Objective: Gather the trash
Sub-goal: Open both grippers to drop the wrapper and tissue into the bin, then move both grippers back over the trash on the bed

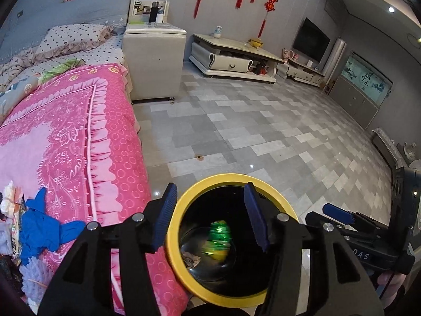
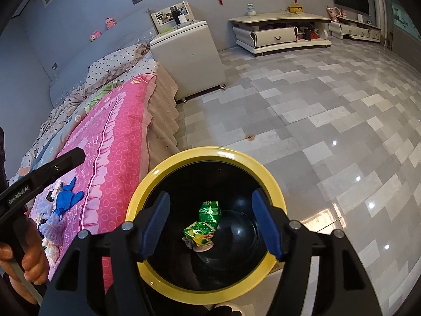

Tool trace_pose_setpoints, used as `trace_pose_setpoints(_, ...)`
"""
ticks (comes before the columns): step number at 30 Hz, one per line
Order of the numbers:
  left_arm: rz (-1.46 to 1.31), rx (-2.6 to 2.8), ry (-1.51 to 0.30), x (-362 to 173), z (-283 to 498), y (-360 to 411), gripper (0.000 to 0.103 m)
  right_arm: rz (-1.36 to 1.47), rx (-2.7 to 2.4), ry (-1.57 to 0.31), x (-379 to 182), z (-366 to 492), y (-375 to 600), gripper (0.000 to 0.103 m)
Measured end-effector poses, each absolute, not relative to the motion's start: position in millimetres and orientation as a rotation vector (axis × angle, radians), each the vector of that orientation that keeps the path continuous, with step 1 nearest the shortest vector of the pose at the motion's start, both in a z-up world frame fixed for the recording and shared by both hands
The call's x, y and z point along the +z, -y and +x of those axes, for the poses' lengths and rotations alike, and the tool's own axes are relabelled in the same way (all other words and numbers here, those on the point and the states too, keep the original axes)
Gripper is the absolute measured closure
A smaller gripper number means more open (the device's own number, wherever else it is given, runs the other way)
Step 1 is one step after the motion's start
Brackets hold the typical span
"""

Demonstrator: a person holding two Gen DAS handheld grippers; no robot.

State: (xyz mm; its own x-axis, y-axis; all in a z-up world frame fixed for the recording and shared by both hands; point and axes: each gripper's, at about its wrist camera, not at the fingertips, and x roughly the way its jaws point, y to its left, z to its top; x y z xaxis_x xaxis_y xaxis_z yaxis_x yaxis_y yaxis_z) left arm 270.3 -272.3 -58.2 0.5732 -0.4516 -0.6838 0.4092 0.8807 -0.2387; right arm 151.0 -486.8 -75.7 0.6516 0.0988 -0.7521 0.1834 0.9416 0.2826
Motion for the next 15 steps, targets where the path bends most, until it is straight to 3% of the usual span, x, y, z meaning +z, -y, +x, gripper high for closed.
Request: trace_pose_setpoints(15, -0.093, -0.326, -0.749, -33.1, 259.7, 153.9, 0.021, 0.271, 0.006, -0.786, -35.5, 142.7, 433.4, 0.019)
